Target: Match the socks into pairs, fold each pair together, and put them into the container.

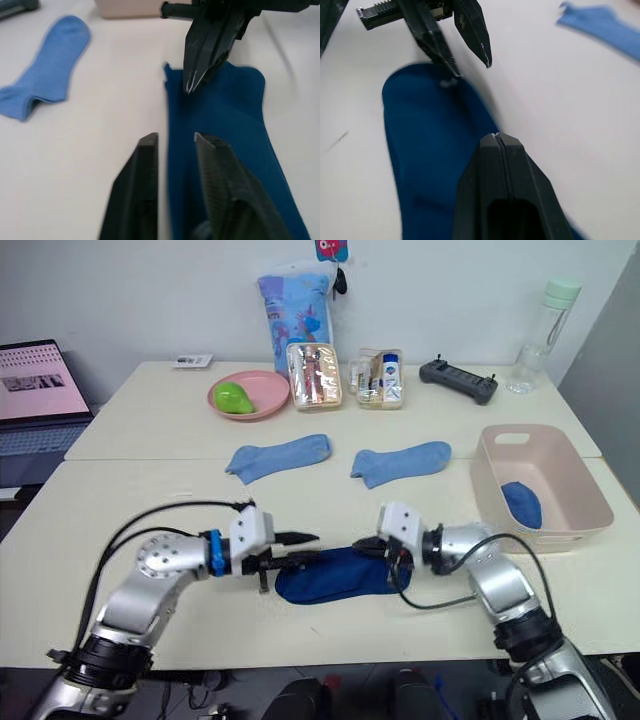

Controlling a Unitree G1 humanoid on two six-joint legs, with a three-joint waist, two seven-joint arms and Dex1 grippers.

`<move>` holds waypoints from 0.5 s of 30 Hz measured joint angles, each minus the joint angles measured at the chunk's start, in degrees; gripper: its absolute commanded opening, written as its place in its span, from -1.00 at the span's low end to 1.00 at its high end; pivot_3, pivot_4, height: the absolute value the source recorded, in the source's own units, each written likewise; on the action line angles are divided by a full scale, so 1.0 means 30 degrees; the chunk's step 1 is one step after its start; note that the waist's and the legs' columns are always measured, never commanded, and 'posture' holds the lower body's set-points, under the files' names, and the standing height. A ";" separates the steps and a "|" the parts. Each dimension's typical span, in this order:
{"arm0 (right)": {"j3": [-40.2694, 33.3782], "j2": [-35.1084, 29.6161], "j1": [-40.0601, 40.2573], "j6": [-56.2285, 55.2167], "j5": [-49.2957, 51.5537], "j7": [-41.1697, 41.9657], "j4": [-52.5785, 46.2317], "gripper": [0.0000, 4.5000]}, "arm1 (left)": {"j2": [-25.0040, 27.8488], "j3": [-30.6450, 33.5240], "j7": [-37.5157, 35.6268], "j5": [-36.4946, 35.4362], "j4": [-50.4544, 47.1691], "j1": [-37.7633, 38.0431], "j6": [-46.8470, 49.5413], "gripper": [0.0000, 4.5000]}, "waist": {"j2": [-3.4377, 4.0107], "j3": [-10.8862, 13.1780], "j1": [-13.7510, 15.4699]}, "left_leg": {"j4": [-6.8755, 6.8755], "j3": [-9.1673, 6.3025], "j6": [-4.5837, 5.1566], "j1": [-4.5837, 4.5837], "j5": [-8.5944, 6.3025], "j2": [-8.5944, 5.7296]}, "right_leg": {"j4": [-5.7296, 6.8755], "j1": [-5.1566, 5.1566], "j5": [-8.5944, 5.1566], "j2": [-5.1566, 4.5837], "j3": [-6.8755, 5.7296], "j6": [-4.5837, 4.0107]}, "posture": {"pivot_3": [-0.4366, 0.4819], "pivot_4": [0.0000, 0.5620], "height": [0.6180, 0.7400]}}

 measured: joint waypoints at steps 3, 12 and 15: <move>-0.0056 -0.1035 0.1177 -0.0526 -0.0022 0.0190 0.0412 -1.00 | -0.0064 -0.0687 0.0291 0.0698 0.0961 0.1102 -0.0416 -0.99 | 0.0000 0.0000 0.0014 | 0.0004 0.0001 0.0001 0.0002 0.0000 -0.0005 | 0.0005 0.0001 0.0000 -0.0006 -0.0001 0.0000 | -0.05 -0.47 1.00; -0.1247 -0.3991 0.2648 -0.1625 0.0230 0.1361 -0.0486 -1.00 | 0.1042 -0.0243 -0.0226 0.0551 0.1317 0.2019 -0.2116 -0.99 | 0.0010 -0.0037 -0.0005 | -0.0042 -0.0011 0.0006 0.0290 -0.0007 0.0006 | -0.0047 0.0294 -0.0022 -0.0003 -0.0015 0.0010 | -0.05 -0.47 1.00; -0.1842 -0.4488 0.2863 -0.0299 0.0873 0.1581 -0.0782 -1.00 | 0.1278 0.0205 -0.0632 -0.0186 0.1208 0.2246 -0.1782 -0.99 | 0.0009 -0.0034 -0.0008 | -0.0045 -0.0015 0.0007 0.0310 -0.0008 0.0008 | -0.0049 0.0316 -0.0023 -0.0004 -0.0016 0.0010 | -0.05 -0.47 1.00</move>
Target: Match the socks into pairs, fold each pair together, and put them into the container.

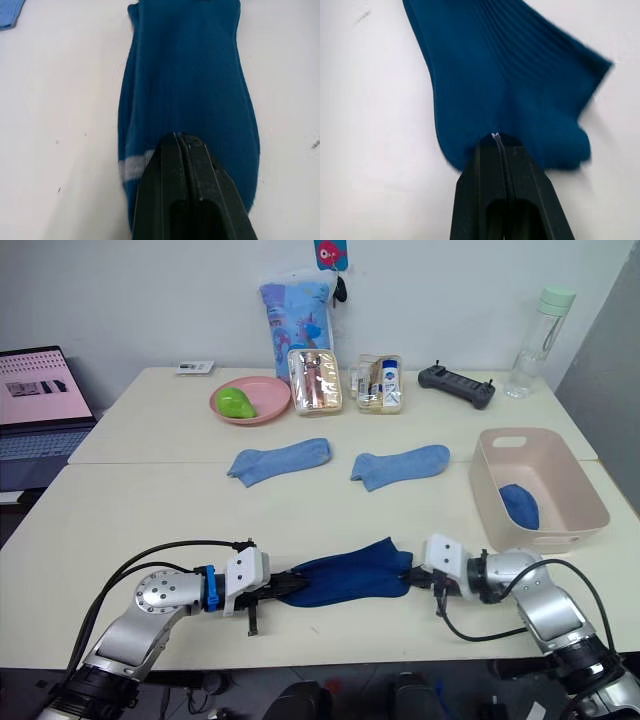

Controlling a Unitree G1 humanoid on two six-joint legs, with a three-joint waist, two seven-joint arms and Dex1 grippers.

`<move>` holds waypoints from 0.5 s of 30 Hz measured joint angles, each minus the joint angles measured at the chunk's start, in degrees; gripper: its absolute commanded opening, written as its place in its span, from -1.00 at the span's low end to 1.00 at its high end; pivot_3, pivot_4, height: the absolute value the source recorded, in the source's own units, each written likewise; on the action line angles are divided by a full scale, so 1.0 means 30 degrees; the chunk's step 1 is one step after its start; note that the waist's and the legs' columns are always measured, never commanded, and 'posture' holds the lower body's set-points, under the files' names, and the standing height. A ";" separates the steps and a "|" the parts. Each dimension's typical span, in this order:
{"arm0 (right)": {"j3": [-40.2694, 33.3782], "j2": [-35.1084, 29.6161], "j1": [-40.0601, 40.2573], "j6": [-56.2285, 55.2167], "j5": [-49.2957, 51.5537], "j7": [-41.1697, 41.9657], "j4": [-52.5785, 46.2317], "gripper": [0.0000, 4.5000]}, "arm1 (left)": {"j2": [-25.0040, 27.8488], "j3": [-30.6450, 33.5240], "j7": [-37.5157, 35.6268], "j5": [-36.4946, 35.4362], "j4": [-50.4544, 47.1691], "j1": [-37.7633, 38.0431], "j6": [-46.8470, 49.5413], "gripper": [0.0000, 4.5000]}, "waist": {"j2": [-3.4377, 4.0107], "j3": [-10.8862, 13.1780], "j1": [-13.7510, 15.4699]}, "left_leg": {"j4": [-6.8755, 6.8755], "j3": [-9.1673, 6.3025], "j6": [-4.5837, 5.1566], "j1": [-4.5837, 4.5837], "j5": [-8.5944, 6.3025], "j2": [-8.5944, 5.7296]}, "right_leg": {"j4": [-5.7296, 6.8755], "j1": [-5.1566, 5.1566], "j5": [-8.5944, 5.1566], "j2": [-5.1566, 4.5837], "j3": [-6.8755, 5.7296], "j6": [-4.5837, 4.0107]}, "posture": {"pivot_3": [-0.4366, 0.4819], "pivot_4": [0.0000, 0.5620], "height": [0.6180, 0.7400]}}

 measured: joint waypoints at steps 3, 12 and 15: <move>-0.0800 0.0084 0.0036 0.2518 0.1531 -0.0345 -0.1147 -0.92 | 0.0183 0.0333 -0.0160 -0.0672 -0.0483 0.0180 0.0552 -1.00 | 0.0004 0.0018 -0.0004 | 0.0000 -0.0004 0.0000 -0.0026 0.0000 0.0006 | 0.0010 -0.0025 -0.0002 0.0001 0.0001 -0.0004 | -0.05 -0.47 1.00; -0.2674 0.1263 -0.0468 0.9270 0.3577 -0.4571 -0.2686 0.36 | 0.0741 0.1855 0.0333 -0.2008 -0.3646 0.0910 0.1880 -1.00 | 0.0008 0.0021 0.0010 | -0.0001 -0.0026 -0.0001 -0.0056 -0.0001 0.0003 | -0.0004 -0.0035 -0.0003 -0.0003 -0.0007 -0.0004 | -0.05 -0.47 1.00; -0.1828 0.1308 -0.0474 1.0005 0.3389 -0.5006 -0.2651 0.67 | 0.0570 0.1771 0.0545 -0.1984 -0.3652 0.0941 0.1953 -1.00 | 0.0008 0.0022 0.0002 | 0.0000 -0.0025 -0.0001 -0.0060 -0.0001 0.0002 | -0.0006 -0.0037 -0.0003 -0.0003 -0.0009 -0.0004 | -0.05 -0.47 1.00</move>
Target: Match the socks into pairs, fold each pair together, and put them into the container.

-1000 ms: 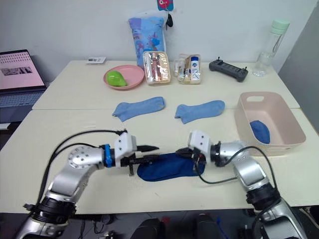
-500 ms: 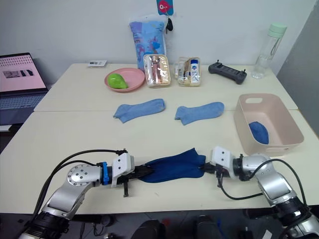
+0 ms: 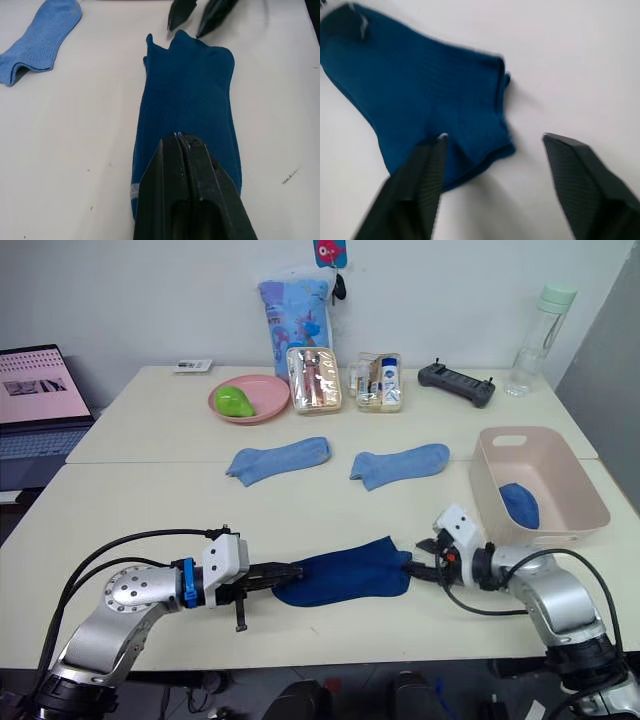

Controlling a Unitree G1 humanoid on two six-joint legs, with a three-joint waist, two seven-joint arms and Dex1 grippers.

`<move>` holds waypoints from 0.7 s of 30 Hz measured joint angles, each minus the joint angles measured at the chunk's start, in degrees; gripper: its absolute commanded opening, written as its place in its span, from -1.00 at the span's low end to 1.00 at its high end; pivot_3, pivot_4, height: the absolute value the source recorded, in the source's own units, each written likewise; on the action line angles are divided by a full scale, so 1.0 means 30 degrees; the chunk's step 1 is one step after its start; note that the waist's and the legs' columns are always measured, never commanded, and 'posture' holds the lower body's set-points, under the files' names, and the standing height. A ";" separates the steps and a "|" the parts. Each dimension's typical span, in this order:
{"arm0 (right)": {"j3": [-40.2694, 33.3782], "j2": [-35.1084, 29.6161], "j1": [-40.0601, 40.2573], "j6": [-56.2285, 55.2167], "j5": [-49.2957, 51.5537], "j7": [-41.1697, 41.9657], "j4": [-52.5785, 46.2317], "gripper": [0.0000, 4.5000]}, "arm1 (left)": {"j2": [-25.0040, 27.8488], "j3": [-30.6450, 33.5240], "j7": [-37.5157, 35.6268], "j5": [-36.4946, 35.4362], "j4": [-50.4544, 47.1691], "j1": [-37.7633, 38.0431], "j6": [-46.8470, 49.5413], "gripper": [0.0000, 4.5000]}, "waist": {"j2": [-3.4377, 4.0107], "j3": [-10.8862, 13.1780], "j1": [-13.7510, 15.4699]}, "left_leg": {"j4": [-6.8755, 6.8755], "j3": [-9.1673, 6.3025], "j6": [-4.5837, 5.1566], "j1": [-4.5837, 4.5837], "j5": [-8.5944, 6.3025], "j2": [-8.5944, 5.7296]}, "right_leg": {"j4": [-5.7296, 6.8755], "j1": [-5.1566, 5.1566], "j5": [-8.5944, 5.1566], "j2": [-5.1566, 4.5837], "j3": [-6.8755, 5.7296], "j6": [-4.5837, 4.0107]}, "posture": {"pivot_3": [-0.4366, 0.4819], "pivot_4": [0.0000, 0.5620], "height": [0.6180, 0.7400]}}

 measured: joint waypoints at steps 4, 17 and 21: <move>0.0601 0.0335 -0.0513 0.0170 -0.0473 -0.0384 0.0029 0.58 | -0.0264 -0.0289 0.0259 0.0037 -0.0009 -0.0058 0.0011 -1.00 | -0.0002 -0.0001 -0.0052 | -0.0002 -0.0002 0.0000 0.0007 0.0000 0.0003 | 0.0000 0.0001 0.0000 0.0006 -0.0003 0.0001 | -0.05 -0.47 1.00; 0.1065 0.0581 -0.1008 0.2263 0.0778 0.0051 -0.0231 -0.98 | -0.0265 -0.0283 0.0358 0.0175 -0.0043 -0.0209 -0.0014 -1.00 | -0.0003 0.0001 -0.0049 | -0.0004 -0.0012 0.0000 -0.0001 0.0000 0.0006 | -0.0007 0.0001 -0.0001 0.0011 -0.0009 0.0002 | -0.05 -0.47 1.00; 0.0926 0.0063 -0.1582 0.2987 0.1631 0.0705 0.0298 -0.98 | -0.0491 -0.0435 0.0302 -0.0131 -0.0383 -0.1104 0.0726 -1.00 | 0.0001 0.0006 -0.0048 | -0.0002 -0.0008 0.0001 -0.0007 0.0000 -0.0005 | -0.0014 0.0001 0.0000 0.0008 -0.0007 0.0002 | -0.05 -0.47 1.00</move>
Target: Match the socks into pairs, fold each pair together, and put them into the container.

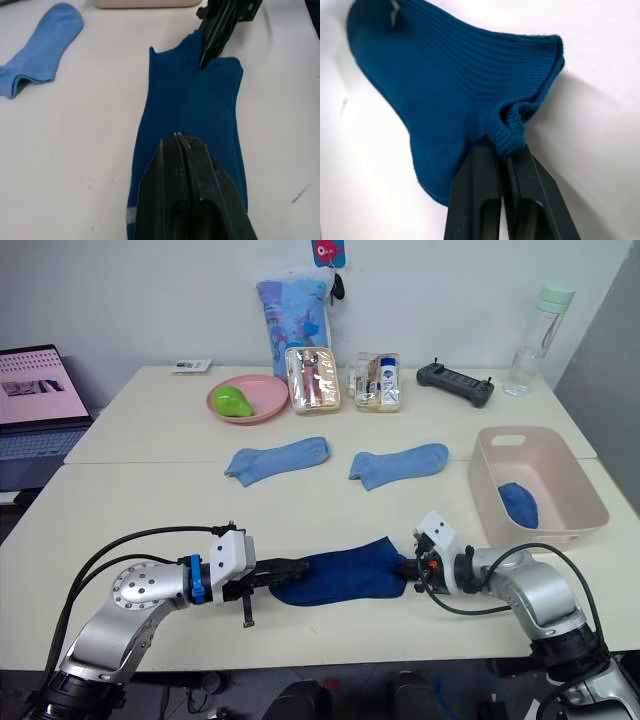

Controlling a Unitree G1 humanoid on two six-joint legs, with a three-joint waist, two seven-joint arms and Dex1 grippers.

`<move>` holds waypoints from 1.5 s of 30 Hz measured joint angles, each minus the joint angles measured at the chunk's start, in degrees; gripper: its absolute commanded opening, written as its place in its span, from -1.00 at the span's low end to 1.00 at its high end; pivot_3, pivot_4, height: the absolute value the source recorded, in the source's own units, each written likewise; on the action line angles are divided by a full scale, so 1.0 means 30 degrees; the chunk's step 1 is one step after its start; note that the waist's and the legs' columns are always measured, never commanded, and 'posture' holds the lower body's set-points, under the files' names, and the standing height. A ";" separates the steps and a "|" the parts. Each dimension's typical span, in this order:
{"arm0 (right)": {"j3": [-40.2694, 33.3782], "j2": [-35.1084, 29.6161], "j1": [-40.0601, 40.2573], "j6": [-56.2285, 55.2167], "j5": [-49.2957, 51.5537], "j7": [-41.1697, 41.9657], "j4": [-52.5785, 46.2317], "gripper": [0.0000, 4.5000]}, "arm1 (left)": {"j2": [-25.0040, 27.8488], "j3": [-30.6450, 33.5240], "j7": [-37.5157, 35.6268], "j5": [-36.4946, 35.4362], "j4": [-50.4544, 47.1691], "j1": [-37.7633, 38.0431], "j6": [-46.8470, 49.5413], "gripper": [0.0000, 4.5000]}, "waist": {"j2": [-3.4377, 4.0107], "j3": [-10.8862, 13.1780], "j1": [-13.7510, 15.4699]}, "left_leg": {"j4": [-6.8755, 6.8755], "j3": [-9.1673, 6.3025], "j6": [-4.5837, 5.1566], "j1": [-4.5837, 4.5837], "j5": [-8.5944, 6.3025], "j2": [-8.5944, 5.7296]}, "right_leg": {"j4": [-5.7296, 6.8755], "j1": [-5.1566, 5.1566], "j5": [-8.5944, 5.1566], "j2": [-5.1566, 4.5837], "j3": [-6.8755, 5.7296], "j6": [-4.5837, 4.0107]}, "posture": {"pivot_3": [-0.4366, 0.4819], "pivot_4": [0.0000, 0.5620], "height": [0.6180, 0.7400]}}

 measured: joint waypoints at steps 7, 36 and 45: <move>-0.0048 -0.1911 -0.1731 -0.0721 0.0156 0.2485 0.2442 -0.98 | -0.1624 -0.2619 -0.0300 0.0189 0.0620 -0.3088 0.2125 -1.00 | -0.0016 0.0010 0.0057 | 0.0001 -0.0008 0.0010 -0.0016 -0.0005 -0.0013 | -0.0030 0.0004 -0.0004 0.0005 -0.0009 0.0012 | -0.05 -0.47 1.00; -0.1631 0.2530 -0.3755 0.4955 0.5898 0.0612 -0.0041 -0.98 | -0.4673 -0.5222 0.0602 0.3262 0.6040 -0.5131 0.1602 -1.00 | -0.0016 0.0010 0.0206 | 0.0014 -0.0030 0.0010 -0.0075 -0.0005 -0.0033 | -0.0016 -0.0051 -0.0002 -0.0030 -0.0013 0.0015 | -0.05 -0.47 1.00; 0.1215 0.3886 -0.4246 0.2696 0.4483 0.0817 0.1556 -0.98 | -0.0943 -0.1657 0.0451 0.0691 0.0124 -0.2245 0.5399 -1.00 | -0.0007 0.0019 -0.0116 | -0.0004 -0.0020 0.0009 -0.0090 -0.0004 -0.0004 | 0.0044 -0.0129 -0.0004 -0.0013 -0.0004 0.0011 | -0.05 -0.47 1.00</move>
